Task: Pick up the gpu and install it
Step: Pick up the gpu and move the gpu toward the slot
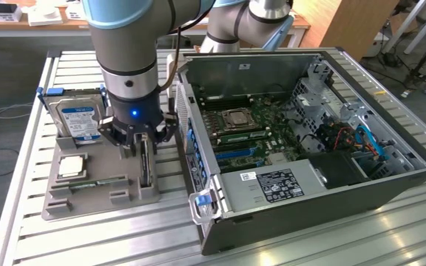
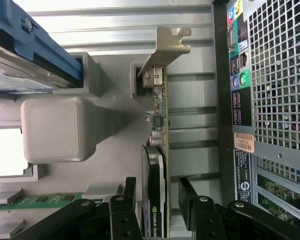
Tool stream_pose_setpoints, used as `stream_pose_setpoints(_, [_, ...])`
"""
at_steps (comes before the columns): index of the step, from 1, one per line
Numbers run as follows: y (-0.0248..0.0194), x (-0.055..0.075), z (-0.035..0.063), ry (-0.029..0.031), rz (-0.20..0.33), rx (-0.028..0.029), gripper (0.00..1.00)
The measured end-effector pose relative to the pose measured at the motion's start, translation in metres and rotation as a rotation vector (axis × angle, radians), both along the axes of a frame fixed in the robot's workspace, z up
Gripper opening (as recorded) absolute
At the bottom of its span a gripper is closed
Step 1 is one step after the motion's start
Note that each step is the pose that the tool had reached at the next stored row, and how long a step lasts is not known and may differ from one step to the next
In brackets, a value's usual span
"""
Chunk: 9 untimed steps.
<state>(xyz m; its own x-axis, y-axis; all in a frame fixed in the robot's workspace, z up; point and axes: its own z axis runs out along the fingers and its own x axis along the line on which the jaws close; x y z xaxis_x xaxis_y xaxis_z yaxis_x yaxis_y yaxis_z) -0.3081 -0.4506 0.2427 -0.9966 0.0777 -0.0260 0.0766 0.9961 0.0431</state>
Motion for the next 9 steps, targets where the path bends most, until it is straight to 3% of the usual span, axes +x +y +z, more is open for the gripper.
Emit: stream_pose_setpoints(9, [0.0000, 0.0000, -0.0028, 0.0002, 0.000, -0.0001, 0.47])
